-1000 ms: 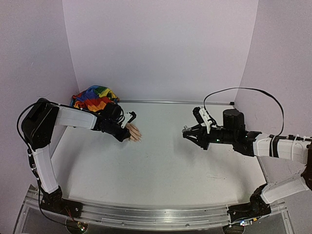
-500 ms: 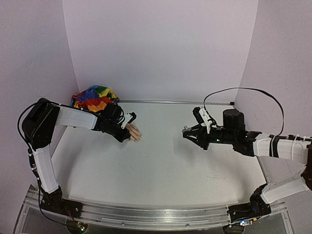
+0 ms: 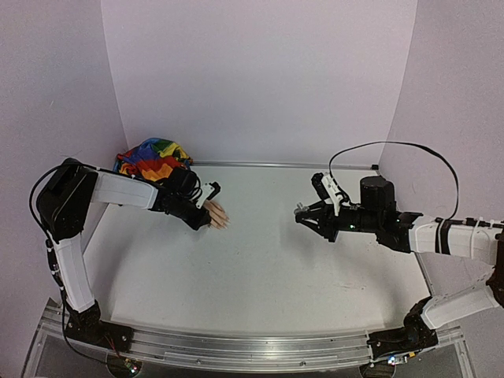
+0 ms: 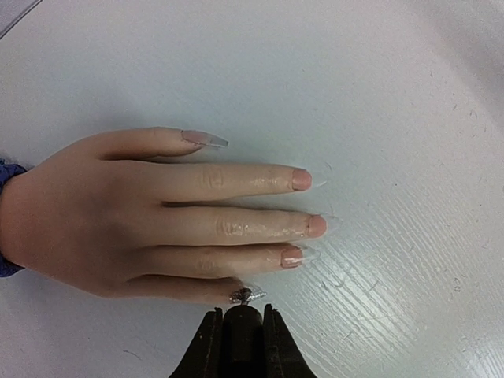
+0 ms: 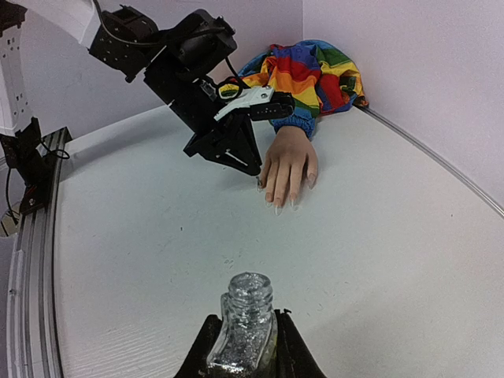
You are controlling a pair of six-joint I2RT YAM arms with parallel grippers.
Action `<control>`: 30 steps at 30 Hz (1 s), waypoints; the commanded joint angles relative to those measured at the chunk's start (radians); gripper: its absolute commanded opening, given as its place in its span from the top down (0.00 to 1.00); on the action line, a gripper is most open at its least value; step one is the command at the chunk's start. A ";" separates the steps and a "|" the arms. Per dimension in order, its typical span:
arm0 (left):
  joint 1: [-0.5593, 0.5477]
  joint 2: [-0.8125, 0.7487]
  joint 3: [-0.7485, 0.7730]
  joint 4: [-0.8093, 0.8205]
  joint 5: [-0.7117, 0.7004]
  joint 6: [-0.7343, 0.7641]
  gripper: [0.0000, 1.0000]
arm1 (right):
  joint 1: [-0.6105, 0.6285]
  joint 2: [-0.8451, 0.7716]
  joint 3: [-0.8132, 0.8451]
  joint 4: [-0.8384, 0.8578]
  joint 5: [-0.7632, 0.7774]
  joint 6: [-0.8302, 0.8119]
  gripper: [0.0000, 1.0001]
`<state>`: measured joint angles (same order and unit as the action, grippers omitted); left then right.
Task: Paint the nails
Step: Paint the nail with the hand.
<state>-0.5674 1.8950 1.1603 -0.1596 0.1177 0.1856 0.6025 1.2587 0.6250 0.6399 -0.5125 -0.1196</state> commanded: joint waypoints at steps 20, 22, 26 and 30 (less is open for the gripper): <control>-0.005 0.009 0.055 -0.025 0.037 0.022 1.00 | 0.002 -0.007 0.018 0.047 -0.026 0.004 1.00; -0.005 0.007 0.054 -0.027 0.043 0.024 1.00 | 0.003 -0.006 0.020 0.048 -0.026 0.003 1.00; -0.006 0.003 0.049 -0.029 0.052 0.022 1.00 | 0.003 -0.001 0.024 0.046 -0.029 0.004 1.00; -0.009 -0.009 0.044 -0.028 0.065 0.016 1.00 | 0.002 -0.001 0.025 0.048 -0.032 0.006 1.00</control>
<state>-0.5705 1.9060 1.1740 -0.1852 0.1551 0.1917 0.6025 1.2587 0.6250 0.6399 -0.5129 -0.1192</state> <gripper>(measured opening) 0.154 0.175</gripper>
